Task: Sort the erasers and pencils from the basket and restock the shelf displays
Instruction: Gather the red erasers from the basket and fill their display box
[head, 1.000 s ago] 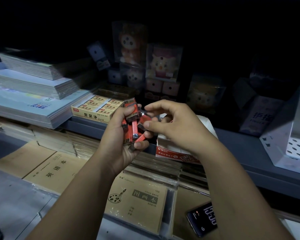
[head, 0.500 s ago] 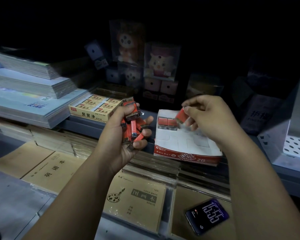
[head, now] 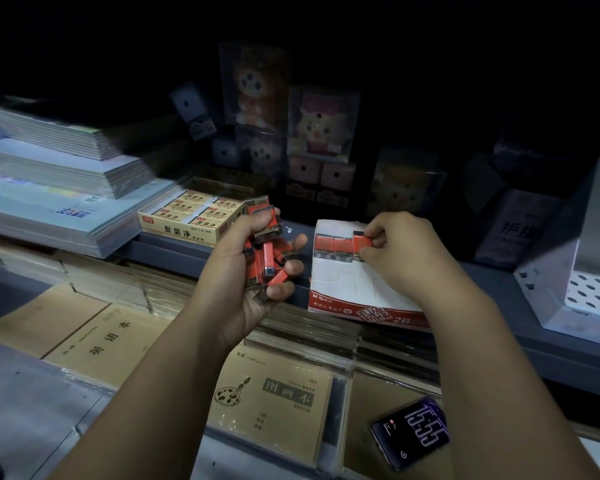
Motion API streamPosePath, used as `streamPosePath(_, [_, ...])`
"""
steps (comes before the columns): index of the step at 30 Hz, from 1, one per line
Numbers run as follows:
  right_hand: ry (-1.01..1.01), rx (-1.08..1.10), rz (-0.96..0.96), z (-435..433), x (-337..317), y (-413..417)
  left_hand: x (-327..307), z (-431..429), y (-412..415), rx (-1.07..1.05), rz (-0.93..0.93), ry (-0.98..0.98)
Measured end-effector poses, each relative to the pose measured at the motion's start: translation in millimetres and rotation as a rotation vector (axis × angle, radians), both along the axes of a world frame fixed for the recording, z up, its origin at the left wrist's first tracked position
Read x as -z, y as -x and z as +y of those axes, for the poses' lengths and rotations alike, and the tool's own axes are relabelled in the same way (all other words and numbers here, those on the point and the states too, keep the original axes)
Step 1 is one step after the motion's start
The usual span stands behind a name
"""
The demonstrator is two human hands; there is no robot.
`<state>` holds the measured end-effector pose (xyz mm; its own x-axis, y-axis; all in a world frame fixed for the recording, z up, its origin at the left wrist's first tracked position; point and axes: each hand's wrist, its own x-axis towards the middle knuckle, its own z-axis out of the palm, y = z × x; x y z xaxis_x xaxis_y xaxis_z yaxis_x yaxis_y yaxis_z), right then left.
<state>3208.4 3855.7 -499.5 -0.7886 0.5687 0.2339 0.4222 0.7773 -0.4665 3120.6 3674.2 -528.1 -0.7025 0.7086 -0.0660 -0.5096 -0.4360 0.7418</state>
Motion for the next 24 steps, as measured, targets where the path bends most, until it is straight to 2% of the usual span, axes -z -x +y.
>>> streamPosePath(10, [-0.018,-0.043,-0.115,-1.4,-4.2,-2.5,-0.8,0.4,0.2,0.007,-0.001,0.010])
streamPosePath(12, [-0.030,-0.057,-0.096,0.2,-2.4,-1.3,-1.0,0.5,0.0,0.006,0.001,0.014])
streamPosePath(14, [-0.015,-0.070,0.001,-0.8,-0.5,2.1,-1.3,0.7,-0.3,0.005,0.009,0.020])
streamPosePath(16, [0.076,-0.111,0.161,-7.7,-1.4,5.9,-1.4,1.2,-0.3,0.007,0.016,0.024])
streamPosePath(19, [0.354,-0.245,0.343,-28.7,-9.0,10.4,-1.3,1.1,0.1,0.014,0.026,0.024])
streamPosePath(21, [0.508,-0.312,0.357,-44.1,-13.0,11.7,-1.2,0.8,0.1,0.032,0.060,0.031])
streamPosePath(24, [0.544,-0.318,0.354,-57.7,-11.5,15.3,-1.1,0.6,0.3,0.058,0.116,0.051])
